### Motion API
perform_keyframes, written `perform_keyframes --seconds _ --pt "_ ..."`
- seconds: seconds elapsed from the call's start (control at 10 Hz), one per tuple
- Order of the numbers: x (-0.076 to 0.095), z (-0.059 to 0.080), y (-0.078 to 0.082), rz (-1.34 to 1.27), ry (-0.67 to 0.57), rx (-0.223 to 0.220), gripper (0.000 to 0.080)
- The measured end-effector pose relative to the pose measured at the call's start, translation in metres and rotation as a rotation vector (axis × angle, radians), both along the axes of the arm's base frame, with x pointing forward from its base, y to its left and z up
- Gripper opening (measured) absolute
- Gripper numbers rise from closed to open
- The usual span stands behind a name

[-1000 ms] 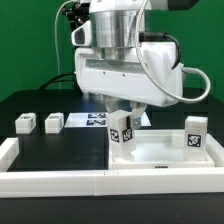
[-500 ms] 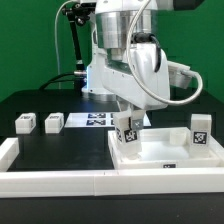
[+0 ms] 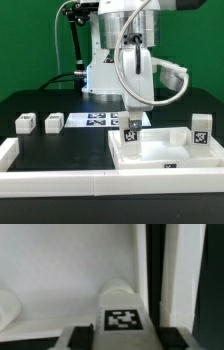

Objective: Assemble square table

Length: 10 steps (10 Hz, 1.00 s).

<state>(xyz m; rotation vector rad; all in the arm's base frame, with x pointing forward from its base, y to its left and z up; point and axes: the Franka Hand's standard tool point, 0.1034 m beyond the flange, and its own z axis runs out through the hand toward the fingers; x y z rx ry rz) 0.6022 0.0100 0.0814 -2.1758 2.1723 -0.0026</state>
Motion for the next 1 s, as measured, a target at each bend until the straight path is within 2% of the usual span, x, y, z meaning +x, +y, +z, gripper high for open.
perform_keyframes --seconds 0.1,0.2,0.3,1.0 --pt "-0.0003 -0.0001 0.0002 0.036 0.0 -0.001 0.042" --pt "-0.0008 -0.0003 0.0004 0.079 0.001 -0.003 0.0552" --pt "-0.0011 -0.0004 0.0008 0.141 0.0 -0.005 0.0633" --pt "-0.0024 -0.0018 -0.0054 0.779 -0.03 -0.037 0.0648"
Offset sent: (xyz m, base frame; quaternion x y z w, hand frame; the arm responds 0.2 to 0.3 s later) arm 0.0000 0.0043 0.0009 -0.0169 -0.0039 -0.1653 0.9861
